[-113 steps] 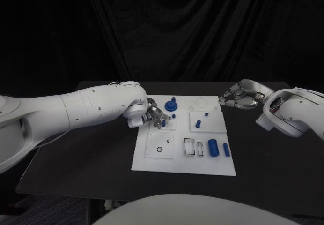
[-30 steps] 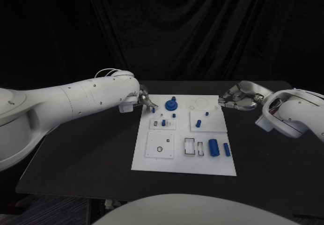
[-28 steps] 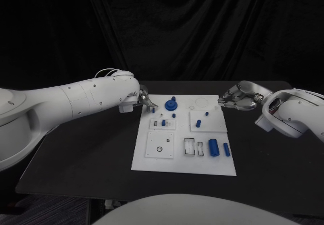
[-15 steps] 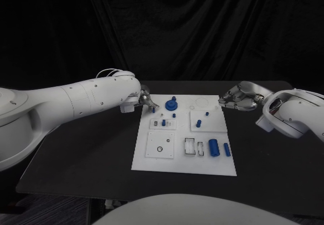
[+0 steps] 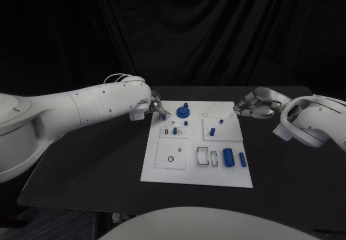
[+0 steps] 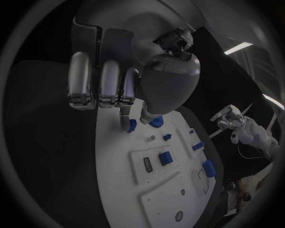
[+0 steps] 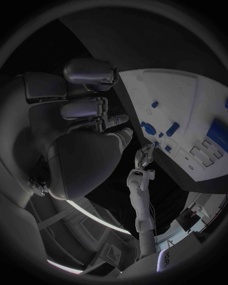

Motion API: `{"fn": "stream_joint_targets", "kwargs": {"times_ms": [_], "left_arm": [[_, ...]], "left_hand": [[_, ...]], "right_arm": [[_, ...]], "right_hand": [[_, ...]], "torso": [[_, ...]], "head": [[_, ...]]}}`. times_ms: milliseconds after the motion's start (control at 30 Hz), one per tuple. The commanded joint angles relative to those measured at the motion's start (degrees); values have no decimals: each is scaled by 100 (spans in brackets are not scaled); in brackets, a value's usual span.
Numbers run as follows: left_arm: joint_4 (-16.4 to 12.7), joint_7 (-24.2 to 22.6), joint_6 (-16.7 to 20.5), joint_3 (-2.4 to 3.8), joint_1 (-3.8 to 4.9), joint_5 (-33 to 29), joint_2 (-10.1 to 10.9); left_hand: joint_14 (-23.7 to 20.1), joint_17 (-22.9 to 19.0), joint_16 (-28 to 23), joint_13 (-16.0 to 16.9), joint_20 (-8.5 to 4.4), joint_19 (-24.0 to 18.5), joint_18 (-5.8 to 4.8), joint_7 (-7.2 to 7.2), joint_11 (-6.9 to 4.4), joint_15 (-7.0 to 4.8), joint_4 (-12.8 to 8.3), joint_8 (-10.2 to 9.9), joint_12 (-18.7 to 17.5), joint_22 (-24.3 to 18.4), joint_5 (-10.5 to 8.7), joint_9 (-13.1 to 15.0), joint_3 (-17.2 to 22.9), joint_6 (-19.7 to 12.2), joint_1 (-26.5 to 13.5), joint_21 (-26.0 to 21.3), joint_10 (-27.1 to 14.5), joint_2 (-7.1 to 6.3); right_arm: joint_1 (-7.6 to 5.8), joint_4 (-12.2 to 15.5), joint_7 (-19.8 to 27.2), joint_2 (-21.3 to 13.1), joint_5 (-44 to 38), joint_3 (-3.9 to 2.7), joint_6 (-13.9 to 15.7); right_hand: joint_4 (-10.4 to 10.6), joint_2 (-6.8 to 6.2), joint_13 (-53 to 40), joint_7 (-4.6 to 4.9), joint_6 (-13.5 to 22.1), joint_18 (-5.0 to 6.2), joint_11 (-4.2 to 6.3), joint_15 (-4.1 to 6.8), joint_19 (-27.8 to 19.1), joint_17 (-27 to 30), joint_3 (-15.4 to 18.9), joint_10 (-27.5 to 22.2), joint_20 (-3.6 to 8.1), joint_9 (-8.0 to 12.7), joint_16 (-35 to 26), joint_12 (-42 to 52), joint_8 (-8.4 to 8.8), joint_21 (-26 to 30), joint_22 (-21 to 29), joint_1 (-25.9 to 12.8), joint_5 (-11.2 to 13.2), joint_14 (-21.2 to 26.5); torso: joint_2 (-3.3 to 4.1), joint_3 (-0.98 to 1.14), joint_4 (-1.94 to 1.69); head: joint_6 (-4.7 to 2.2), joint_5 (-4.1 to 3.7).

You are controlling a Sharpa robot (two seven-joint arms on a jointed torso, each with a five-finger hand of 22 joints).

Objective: Assemble the parts on the task board

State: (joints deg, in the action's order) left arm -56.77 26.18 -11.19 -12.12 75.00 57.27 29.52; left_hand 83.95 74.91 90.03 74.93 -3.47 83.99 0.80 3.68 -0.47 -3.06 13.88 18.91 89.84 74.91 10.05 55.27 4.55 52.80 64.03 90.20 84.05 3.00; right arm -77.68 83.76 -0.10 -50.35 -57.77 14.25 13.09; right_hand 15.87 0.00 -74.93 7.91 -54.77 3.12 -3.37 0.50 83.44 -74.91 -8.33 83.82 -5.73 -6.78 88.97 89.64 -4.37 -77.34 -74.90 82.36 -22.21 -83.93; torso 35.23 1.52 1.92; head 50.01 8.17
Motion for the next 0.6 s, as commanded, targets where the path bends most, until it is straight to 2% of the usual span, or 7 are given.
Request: {"fn": "stream_joint_targets", "kwargs": {"times_ms": [33,233,433,600], "left_arm": [[7,-16,26,4,-13,14,-18],[13,12,33,4,-21,14,-26],[14,32,43,4,-26,14,-32],[23,25,54,4,-31,13,-39]], "left_hand": [[605,1509,-3,1507,48,601,-80,3,34,34,-41,10,16,1509,27,23,-1,-31,81,-20,595,11],[605,1509,-3,1507,52,601,-80,8,38,38,-67,39,16,1509,25,78,-3,-53,103,-20,595,7],[605,1509,-3,1507,63,601,-80,11,45,48,-117,199,16,1509,31,366,-20,-161,124,-20,595,29],[605,1509,-3,1507,64,601,-80,13,46,48,-127,231,16,1509,37,438,-22,-206,128,-20,595,35]], "right_arm": [[16,-4,-133,-1,-26,-5,-86],[16,-6,-153,2,-26,-5,-116],[16,-5,-178,5,-26,-5,-148],[16,-6,-203,6,-26,-5,-177]], "right_hand": [[7,-2,-1379,6,-41,16,-2,0,-29,-1317,-36,493,4,8,-28,-36,21,33,-1076,52,-39,-532],[5,-7,-1375,8,-39,19,-4,-1,-36,-1309,-47,489,3,10,-34,-38,25,48,-1072,64,-64,-529],[4,-10,-1372,9,-36,20,-4,-1,-38,-1305,-54,486,3,11,-36,-40,27,51,-1071,71,-78,-527],[1,-16,-1363,12,-29,24,-6,-3,-48,-1298,-64,478,2,13,-41,-45,32,68,-1065,82,-100,-524]], "torso": [[1,-3,-1],[-1,-1,0],[0,0,0],[1,0,-1]], "head": [[-1,5],[-1,2],[-1,7],[-1,11]]}}
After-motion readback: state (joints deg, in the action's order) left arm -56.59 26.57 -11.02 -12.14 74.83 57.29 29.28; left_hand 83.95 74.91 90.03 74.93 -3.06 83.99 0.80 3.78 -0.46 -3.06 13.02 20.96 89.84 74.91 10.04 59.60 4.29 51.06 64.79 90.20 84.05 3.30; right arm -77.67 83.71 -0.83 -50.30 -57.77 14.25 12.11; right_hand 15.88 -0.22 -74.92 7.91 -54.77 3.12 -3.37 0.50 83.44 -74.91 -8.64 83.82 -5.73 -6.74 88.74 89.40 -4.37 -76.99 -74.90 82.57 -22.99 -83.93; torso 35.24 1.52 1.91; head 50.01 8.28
